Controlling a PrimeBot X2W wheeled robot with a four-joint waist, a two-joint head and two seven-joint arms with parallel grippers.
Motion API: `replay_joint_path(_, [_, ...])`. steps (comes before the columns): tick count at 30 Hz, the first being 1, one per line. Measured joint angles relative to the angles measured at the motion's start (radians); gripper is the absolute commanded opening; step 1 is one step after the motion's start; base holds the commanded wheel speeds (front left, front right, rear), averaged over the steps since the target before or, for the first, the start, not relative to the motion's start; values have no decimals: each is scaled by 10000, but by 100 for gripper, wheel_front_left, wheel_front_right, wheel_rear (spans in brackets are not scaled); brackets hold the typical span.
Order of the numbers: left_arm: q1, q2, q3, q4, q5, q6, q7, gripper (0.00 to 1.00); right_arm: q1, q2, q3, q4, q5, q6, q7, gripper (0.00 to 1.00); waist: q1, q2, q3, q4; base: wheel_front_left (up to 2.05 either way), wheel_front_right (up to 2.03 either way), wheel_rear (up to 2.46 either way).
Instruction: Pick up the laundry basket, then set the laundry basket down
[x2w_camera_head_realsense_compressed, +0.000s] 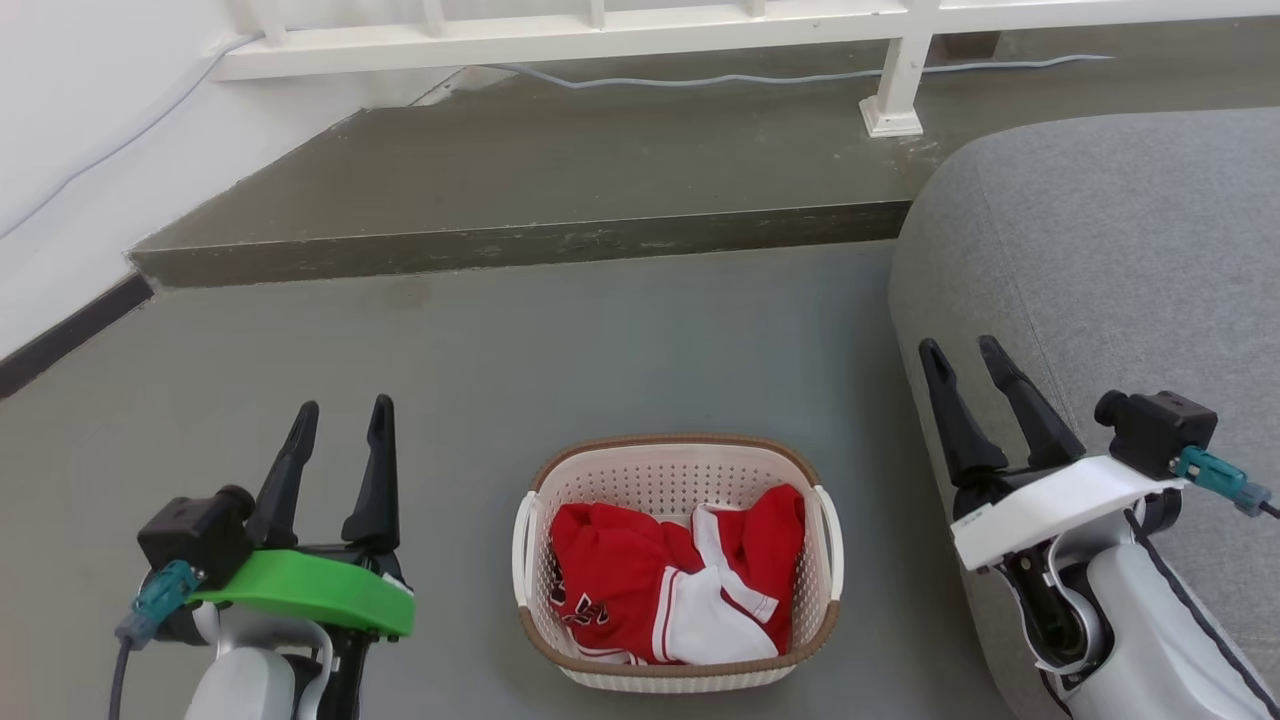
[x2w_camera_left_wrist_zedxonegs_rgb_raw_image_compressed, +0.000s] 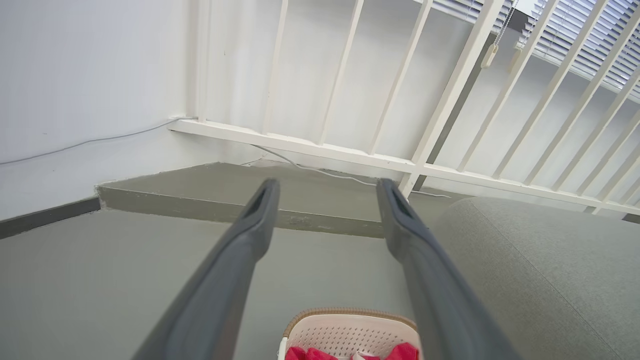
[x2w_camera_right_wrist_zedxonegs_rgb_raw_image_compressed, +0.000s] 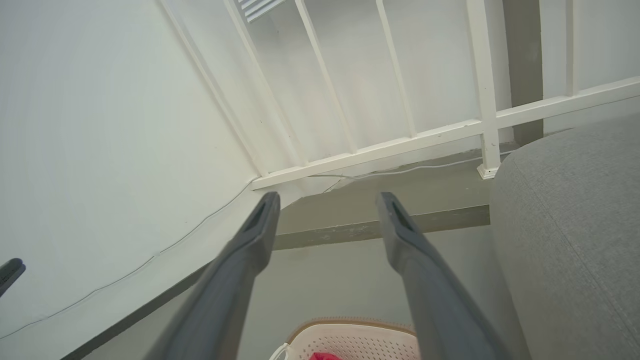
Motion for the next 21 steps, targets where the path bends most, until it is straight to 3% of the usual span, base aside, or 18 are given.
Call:
replay_joint_path(12, [-46,-13,-151,-153,1174,0,-301,100,-104,-8,151,-12,-1166,8,-332,100,0,0,1,1,0,0,0])
replay_joint_path(21, [-47,-21,-134,-153,1191,-2,-301,100,-105,84,6,42,-1275,10,-339,100,0,0,34,20,0,0,0])
